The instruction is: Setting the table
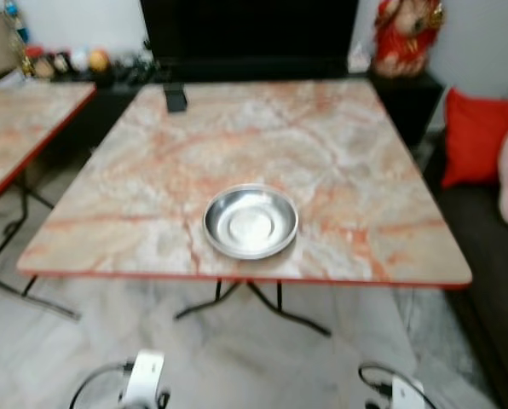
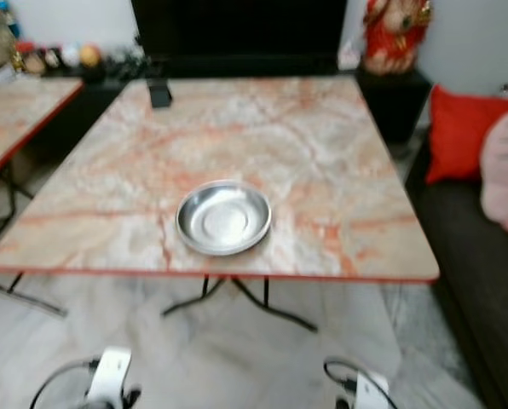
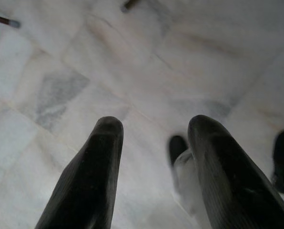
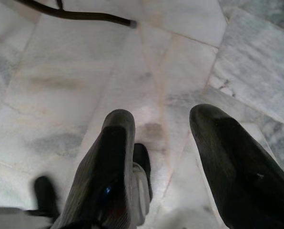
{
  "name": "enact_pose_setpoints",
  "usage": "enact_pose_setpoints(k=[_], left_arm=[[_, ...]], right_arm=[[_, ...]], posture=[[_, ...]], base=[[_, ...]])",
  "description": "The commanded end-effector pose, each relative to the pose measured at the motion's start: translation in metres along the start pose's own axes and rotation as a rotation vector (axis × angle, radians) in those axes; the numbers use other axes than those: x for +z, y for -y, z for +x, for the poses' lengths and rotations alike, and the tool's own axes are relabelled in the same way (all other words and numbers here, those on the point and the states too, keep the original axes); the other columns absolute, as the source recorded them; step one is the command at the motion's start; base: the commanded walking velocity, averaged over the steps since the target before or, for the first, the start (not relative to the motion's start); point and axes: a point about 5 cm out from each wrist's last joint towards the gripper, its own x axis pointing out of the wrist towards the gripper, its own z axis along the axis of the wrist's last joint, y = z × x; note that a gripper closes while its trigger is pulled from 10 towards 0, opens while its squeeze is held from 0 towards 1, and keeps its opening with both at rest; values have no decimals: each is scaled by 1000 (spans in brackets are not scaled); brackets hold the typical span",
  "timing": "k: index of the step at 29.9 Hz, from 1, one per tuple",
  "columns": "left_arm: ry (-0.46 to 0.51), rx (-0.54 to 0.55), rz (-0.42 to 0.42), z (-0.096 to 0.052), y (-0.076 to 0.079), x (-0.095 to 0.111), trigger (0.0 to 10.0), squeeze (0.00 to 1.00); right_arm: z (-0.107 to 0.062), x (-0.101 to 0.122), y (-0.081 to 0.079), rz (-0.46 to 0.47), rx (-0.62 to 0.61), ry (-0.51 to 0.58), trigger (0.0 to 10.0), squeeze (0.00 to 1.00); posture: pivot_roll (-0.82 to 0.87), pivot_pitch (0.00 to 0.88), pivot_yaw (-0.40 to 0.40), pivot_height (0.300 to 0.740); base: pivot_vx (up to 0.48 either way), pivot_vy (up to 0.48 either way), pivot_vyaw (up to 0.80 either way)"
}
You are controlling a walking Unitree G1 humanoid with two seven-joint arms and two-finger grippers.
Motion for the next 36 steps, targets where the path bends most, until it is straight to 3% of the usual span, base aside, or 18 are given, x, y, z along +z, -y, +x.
enact_pose_setpoints(k=[1, 27, 36], left_arm=[[-21, 35, -9, -2, -12, -7, 10000, 0], [-18, 48, -37, -2, -8, -7, 10000, 0], [-32, 62, -37, -3, -13, -13, 10000, 0]], right_arm=[[2, 3, -14, 6, 35, 7, 10000, 0], [3, 7, -14, -17, 45, 12, 10000, 0], [3, 9, -15, -31, 43, 25, 10000, 0]], posture=[[-32, 0, 11, 740], [-38, 0, -7, 740], [-42, 0, 1, 740]], base=[[0, 480, 0], [0, 471, 0], [0, 364, 0]])
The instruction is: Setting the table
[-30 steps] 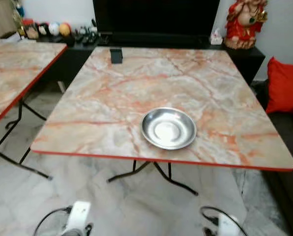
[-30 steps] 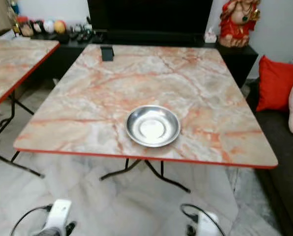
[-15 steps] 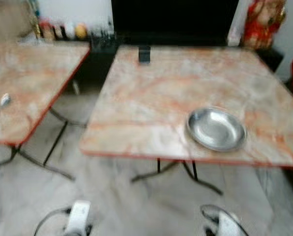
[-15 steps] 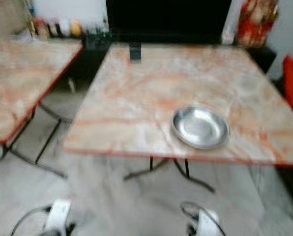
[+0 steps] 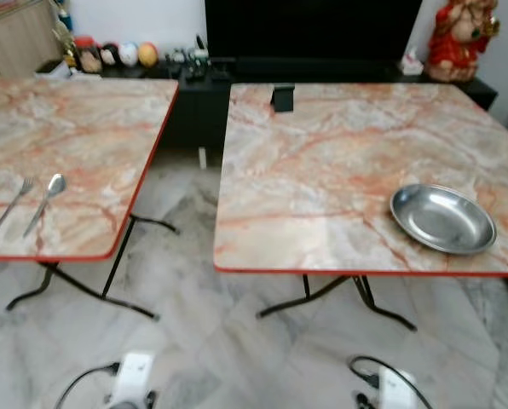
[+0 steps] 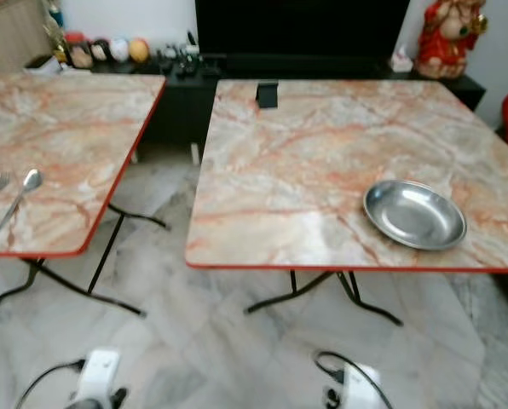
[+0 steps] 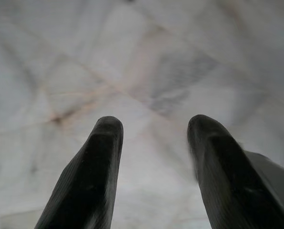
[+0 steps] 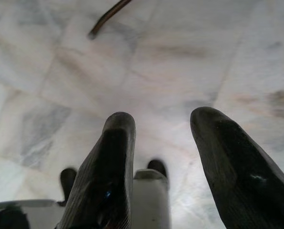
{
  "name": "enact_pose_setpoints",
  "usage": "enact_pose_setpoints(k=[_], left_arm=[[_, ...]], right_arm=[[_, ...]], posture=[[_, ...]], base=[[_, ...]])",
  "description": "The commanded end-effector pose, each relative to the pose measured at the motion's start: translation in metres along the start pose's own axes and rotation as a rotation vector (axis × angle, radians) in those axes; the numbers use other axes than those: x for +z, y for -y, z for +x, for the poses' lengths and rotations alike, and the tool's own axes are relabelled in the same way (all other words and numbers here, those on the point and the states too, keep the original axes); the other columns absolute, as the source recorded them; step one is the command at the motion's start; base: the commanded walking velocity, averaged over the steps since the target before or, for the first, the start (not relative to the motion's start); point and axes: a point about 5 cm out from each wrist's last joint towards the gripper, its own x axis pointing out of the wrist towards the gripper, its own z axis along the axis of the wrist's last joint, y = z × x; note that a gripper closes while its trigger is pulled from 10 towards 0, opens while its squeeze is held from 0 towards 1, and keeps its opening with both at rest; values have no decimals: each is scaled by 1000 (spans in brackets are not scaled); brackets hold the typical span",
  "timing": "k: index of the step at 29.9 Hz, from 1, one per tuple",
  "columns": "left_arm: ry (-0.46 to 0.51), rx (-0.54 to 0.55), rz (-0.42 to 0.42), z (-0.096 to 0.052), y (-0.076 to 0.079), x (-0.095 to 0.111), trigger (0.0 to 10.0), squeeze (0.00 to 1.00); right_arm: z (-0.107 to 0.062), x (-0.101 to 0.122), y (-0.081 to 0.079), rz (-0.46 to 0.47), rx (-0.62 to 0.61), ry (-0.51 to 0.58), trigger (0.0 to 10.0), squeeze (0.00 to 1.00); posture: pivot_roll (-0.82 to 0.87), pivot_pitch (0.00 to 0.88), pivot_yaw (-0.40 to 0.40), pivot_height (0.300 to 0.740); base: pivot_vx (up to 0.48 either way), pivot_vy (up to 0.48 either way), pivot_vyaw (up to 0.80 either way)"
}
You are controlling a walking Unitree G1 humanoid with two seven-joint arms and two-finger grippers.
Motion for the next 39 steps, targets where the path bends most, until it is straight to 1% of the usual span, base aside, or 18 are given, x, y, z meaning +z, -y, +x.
enact_pose_setpoints(k=[1, 4, 7, 17, 28, 39], left_arm=[[1, -15, -7, 0, 8, 0, 10000, 0], [1, -15, -6, 0, 8, 0, 10000, 0], [-3, -18, -3, 0, 8, -1, 10000, 0], [-23, -25, 5, -2, 11, -9, 10000, 0], [-21, -27, 8, -1, 10, -8, 10000, 0], [-19, -35, 9, -1, 13, -6, 10000, 0]], right_arm=[[-1, 1, 12, -22, -33, 7, 10000, 0], [-1, 1, 12, -22, -34, 5, 10000, 0], [-2, 0, 12, 10, -32, 5, 10000, 0], [-2, -3, 11, -8, -27, -7, 10000, 0], [-1, -1, 8, -14, -19, 0, 10000, 0], [-1, 2, 9, -6, -28, 3, 10000, 0]], posture=[[-41, 0, 2, 740], [-42, 0, 2, 740], [-41, 0, 5, 740], [-32, 0, 3, 740], [-28, 0, 4, 740], [-39, 0, 1, 740]], base=[[0, 364, 538], [0, 363, 800], [0, 365, 0], [0, 363, 0], [0, 364, 0], [0, 366, 0]])
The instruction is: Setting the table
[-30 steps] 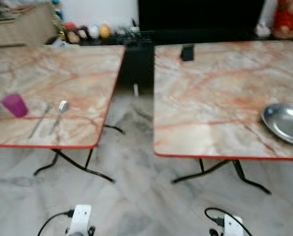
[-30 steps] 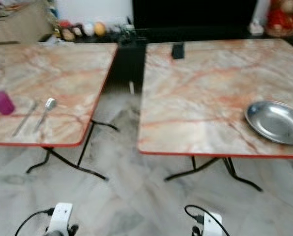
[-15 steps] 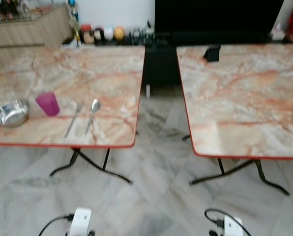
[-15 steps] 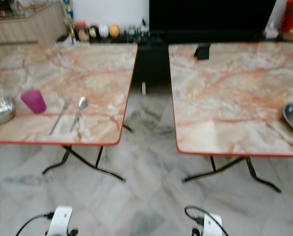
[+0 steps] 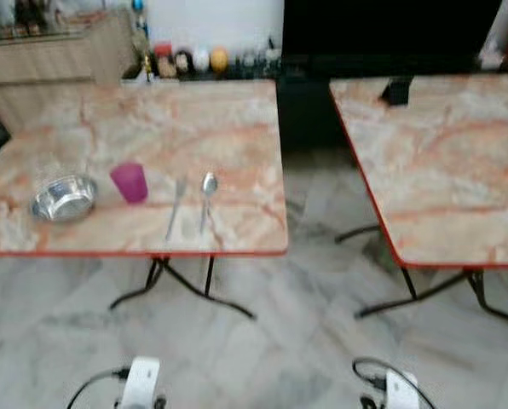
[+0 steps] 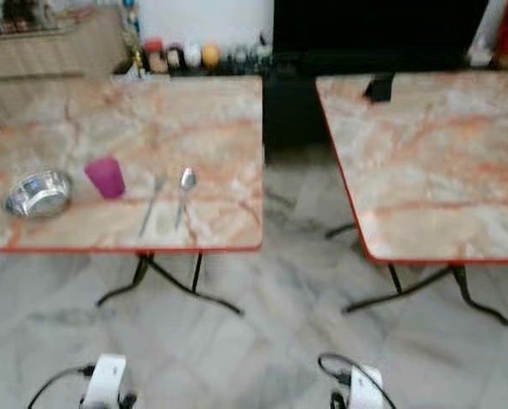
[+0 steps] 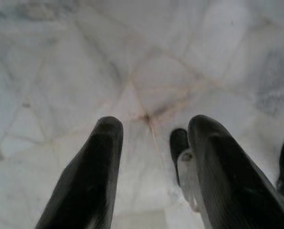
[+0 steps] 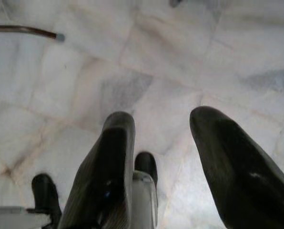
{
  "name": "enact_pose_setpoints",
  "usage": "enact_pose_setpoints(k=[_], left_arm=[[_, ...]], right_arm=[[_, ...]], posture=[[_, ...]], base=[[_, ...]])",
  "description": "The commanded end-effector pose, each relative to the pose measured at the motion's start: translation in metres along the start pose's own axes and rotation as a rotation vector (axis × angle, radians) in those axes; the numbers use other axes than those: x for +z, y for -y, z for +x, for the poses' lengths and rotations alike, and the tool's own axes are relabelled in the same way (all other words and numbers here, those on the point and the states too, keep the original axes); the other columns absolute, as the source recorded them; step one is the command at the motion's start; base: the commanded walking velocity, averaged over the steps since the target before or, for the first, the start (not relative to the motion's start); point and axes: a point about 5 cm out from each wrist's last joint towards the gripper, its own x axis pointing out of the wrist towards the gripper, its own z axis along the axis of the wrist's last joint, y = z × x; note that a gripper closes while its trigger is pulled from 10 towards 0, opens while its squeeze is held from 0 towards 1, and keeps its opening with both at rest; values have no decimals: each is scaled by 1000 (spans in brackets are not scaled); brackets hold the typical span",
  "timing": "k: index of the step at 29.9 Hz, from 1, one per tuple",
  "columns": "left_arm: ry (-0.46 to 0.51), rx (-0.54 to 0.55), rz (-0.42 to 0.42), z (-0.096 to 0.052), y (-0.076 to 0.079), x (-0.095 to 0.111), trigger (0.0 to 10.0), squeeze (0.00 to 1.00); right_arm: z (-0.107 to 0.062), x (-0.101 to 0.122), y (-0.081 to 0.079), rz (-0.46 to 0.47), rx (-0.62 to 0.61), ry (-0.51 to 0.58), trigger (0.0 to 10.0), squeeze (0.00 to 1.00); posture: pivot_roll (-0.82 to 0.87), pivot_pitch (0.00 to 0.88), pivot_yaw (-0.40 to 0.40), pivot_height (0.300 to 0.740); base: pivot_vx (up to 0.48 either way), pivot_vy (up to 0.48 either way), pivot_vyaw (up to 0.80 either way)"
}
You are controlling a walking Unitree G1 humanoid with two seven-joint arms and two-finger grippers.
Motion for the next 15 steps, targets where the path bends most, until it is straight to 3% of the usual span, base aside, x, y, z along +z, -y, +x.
enact_pose_setpoints(k=[1, 15], left_arm=[[-42, 11, 6, -2, -5, -12, 10000, 0], [-53, 29, -7, -3, -11, -14, 10000, 0]], right_arm=[[1, 2, -7, 3, 17, 4, 10000, 0], [0, -1, -7, 0, 22, -6, 10000, 0]], posture=[[-37, 0, 1, 740], [-20, 0, -6, 740]], base=[[0, 371, 0], [0, 369, 0]])
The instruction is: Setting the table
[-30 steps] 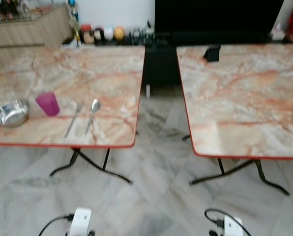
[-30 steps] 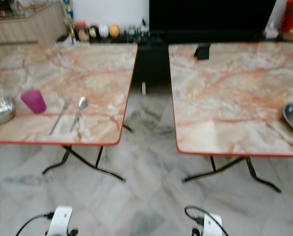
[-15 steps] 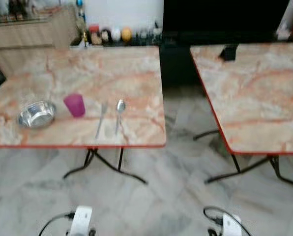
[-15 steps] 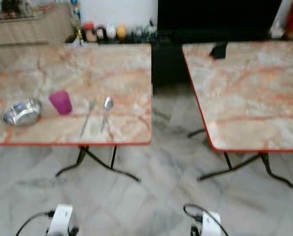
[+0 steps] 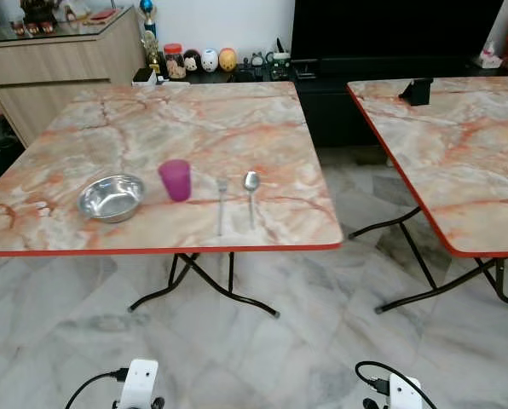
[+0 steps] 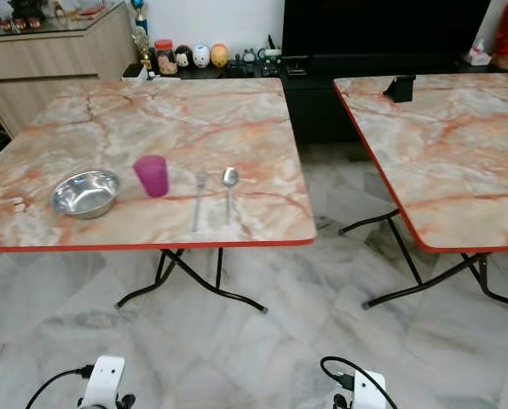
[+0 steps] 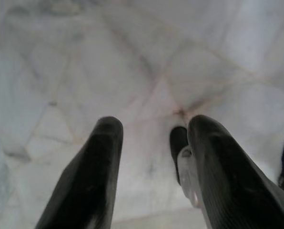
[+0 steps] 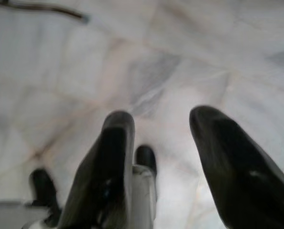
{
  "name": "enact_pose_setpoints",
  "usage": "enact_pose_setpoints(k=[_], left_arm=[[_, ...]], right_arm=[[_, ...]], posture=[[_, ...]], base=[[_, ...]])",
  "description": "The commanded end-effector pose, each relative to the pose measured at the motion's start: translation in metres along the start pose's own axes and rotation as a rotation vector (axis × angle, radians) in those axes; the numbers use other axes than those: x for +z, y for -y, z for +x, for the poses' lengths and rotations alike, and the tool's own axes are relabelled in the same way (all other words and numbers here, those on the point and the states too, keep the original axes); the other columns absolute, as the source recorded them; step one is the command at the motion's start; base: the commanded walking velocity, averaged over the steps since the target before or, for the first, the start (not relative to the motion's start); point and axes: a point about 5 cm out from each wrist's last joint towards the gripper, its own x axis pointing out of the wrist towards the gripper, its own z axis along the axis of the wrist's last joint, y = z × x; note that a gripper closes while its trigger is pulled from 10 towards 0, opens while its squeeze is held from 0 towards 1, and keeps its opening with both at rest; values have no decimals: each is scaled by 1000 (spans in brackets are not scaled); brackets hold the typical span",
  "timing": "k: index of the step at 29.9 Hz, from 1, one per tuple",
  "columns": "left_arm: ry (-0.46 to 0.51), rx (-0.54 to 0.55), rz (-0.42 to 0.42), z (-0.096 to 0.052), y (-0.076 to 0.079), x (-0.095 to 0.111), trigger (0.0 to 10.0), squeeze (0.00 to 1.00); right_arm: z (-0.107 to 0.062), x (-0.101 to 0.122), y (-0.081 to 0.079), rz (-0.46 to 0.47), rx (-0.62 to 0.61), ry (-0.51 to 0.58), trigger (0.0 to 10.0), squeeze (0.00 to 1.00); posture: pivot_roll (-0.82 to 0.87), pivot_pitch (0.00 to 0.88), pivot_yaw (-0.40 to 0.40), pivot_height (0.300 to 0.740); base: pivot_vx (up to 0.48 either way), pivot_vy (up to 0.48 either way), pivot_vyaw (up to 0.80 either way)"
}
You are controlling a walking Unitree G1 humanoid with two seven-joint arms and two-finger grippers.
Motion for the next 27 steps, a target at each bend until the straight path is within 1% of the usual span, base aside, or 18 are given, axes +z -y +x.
enact_pose_setpoints(k=[1, 3, 7, 24, 27], left_arm=[[-27, 10, -5, -1, -3, -7, 10000, 0], [-43, 13, -8, -2, -5, -12, 10000, 0], [-49, 15, -9, -2, -5, -14, 10000, 0], [-41, 13, -10, -2, -4, -12, 10000, 0], [-42, 14, -6, -2, -4, -13, 10000, 0]], right_arm=[[1, 2, -6, -5, 17, 4, 10000, 0], [1, 2, -6, -7, 19, 6, 10000, 0], [1, 3, -7, -9, 20, 9, 10000, 0], [1, 1, -7, -10, 22, 0, 10000, 0], [1, 1, -7, -11, 23, -3, 10000, 0]], posture=[[-20, 0, -6, 740], [-20, 0, -6, 740], [-20, 0, -6, 740], [-17, 0, -8, 740], [-15, 0, -8, 740]], base=[[0, 368, 0], [0, 369, 0], [0, 368, 0], [0, 365, 0], [0, 107, 0]])
